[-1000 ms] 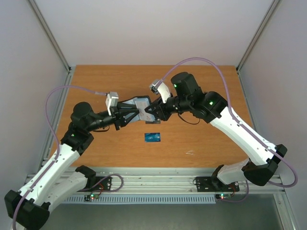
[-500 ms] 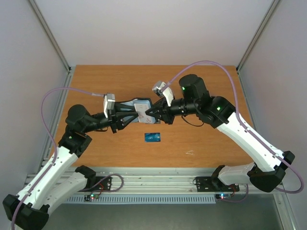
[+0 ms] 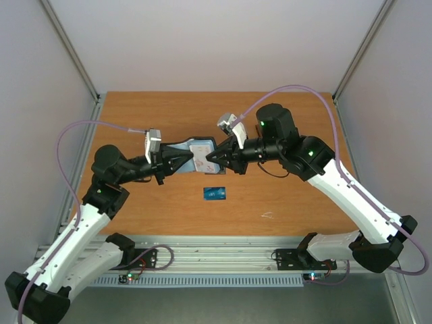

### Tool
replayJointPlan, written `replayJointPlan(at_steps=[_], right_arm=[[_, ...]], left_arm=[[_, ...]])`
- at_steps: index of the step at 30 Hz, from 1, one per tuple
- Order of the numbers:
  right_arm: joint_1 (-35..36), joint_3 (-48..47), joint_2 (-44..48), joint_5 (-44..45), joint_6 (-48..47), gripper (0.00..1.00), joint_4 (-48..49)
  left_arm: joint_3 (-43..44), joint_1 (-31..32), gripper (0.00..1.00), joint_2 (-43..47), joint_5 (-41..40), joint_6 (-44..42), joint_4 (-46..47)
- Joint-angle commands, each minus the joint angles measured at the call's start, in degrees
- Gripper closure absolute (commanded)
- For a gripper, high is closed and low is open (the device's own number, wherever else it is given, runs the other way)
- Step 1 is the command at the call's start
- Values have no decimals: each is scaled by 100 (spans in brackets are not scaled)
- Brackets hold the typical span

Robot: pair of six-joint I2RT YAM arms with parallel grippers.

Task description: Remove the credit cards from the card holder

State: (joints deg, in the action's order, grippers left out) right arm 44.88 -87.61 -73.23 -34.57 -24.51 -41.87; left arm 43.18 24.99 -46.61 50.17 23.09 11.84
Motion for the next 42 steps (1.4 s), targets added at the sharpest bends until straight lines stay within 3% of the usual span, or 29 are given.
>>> replayJointPlan(at_steps=[1, 7, 11, 15, 20, 30, 36, 42], right_arm=[[8, 275, -31, -457, 105, 97, 792], [-364, 631, 291, -682, 282, 74, 873], [-512, 739, 357, -829, 345, 73, 860], [-645, 766, 372, -970, 344, 77, 781], [-851, 781, 382, -1166, 302, 98, 634], [-1318, 886, 421, -1151, 281, 99, 443], [-1324, 699, 99, -1868, 393, 99, 602], [-1308, 633, -8, -2234, 527, 99, 984]], left_arm=[[92, 149, 100, 109, 417, -24, 293], [-23, 70, 100, 244, 263, 146, 319], [-51, 58, 100, 255, 137, 169, 283], [-87, 20, 100, 258, -169, 165, 15], [-159, -112, 100, 294, -752, 270, -340], [-329, -302, 100, 282, -956, 428, -403], [-292, -257, 99, -24, 301, 293, 474], [-185, -235, 71, -356, -95, 527, 486]])
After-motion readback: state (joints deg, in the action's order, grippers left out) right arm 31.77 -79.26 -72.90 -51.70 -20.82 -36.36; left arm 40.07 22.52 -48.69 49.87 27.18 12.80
